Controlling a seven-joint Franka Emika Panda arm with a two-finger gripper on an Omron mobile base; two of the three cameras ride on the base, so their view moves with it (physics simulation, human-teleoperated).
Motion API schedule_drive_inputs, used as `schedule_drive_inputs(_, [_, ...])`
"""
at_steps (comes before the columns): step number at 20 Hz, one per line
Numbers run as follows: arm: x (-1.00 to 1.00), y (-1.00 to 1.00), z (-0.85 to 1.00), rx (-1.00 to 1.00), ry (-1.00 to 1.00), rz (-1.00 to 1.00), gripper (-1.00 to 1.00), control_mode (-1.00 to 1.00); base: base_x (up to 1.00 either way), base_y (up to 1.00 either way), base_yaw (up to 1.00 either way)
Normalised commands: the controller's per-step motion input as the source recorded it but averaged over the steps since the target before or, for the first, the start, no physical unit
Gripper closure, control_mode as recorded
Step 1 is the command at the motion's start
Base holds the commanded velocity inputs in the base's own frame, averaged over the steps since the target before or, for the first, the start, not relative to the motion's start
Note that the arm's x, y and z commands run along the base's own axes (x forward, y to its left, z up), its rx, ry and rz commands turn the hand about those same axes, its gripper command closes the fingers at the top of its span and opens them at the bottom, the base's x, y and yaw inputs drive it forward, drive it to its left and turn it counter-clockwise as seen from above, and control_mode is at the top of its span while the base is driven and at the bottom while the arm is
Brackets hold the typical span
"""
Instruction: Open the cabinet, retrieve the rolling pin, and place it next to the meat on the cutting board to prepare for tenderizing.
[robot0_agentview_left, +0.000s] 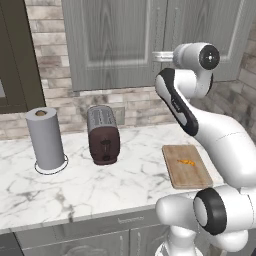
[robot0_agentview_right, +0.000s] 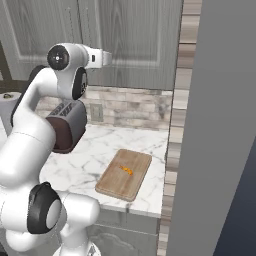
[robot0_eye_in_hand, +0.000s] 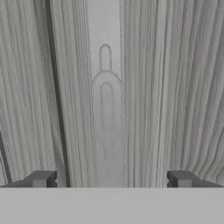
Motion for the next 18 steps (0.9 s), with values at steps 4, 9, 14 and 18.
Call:
schedule_drive_inputs(4, [0.31, 0.11, -0.13, -0.01, 0.06, 0.0, 1.0, -1.0, 0.0, 0.0, 0.0])
schedule_drive_inputs(9, [0.19, 0.14, -0.08, -0.02, 0.03, 0.0, 1.0, -1.0, 0.0, 0.0, 0.0])
schedule_drive_inputs(14, [0.0, 0.06, -0.08, -0.02, 0.0, 0.0, 1.0, -1.0, 0.0, 0.0, 0.0])
schedule_drive_inputs(18, [0.06, 0.07, -0.1, 0.0, 0.0, 0.0, 1.0, -1.0, 0.0, 0.0, 0.0])
